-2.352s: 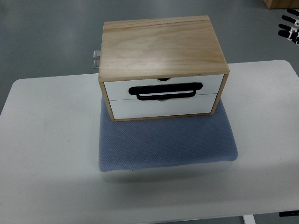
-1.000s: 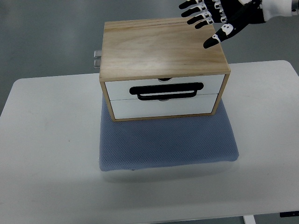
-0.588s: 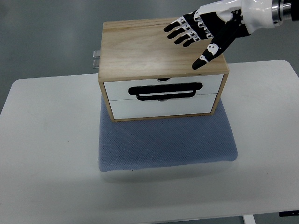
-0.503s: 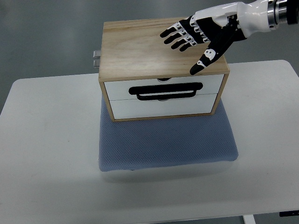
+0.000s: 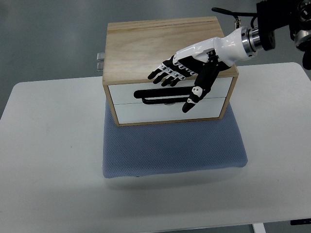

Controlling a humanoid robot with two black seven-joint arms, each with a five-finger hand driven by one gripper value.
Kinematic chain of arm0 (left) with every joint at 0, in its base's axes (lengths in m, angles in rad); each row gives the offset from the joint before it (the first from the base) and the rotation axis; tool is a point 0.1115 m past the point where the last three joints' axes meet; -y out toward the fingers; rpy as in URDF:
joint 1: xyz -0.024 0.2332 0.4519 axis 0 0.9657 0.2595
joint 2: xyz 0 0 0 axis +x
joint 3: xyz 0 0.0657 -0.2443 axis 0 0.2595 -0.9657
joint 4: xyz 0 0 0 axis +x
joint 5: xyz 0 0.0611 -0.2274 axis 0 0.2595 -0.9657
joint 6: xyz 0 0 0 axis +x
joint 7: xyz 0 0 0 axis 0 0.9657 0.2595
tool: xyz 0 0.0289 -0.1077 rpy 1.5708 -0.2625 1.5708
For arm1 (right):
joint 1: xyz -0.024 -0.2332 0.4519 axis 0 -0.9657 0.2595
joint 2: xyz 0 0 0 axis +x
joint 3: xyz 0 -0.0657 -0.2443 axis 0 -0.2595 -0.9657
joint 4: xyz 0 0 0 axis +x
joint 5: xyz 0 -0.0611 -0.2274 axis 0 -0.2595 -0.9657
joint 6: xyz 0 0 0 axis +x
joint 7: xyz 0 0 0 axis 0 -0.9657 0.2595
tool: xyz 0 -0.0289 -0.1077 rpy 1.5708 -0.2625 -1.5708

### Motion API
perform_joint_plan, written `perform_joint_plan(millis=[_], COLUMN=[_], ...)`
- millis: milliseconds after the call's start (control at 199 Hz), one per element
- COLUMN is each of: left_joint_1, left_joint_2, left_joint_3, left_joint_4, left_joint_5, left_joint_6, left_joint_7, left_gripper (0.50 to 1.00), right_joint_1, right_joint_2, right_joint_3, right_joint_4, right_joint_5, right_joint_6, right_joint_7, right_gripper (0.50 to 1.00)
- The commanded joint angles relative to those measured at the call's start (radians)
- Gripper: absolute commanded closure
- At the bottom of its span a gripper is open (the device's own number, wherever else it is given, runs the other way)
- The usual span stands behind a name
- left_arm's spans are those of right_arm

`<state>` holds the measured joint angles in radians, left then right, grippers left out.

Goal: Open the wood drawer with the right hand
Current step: 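Lower the right hand and hook fingers around the upper drawer's black handle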

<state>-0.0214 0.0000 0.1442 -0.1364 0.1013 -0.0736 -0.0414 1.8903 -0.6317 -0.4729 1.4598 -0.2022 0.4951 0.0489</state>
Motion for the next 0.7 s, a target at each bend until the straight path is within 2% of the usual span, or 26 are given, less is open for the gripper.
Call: perform_joint_plan(millis=[0, 151, 693], left_joint_1=[0.0, 0.0, 0.0], left_joint_2=[0.0, 0.0, 0.0], left_joint_3=[0.0, 0.0, 0.0], left_joint_4=[0.0, 0.0, 0.0], left_joint_5=[0.0, 0.0, 0.0], left_joint_6=[0.0, 0.0, 0.0], left_joint_7=[0.0, 0.0, 0.0], left_gripper=[0.5, 0.5, 0.5], right_joint_1=[-0.002, -0.014, -0.071], right_joint_2=[0.03, 0.073, 0.081], right_joint_3=[-0.016, -0.038, -0.079], right_joint_4=[-0.001, -0.001, -0.004], right_joint_5=[0.0, 0.0, -0.005], right_joint_6=[-0.033, -0.131, -0.205], right_joint_7=[-0.004, -0.008, -0.014], right_gripper=[0.548, 0.548, 0.548])
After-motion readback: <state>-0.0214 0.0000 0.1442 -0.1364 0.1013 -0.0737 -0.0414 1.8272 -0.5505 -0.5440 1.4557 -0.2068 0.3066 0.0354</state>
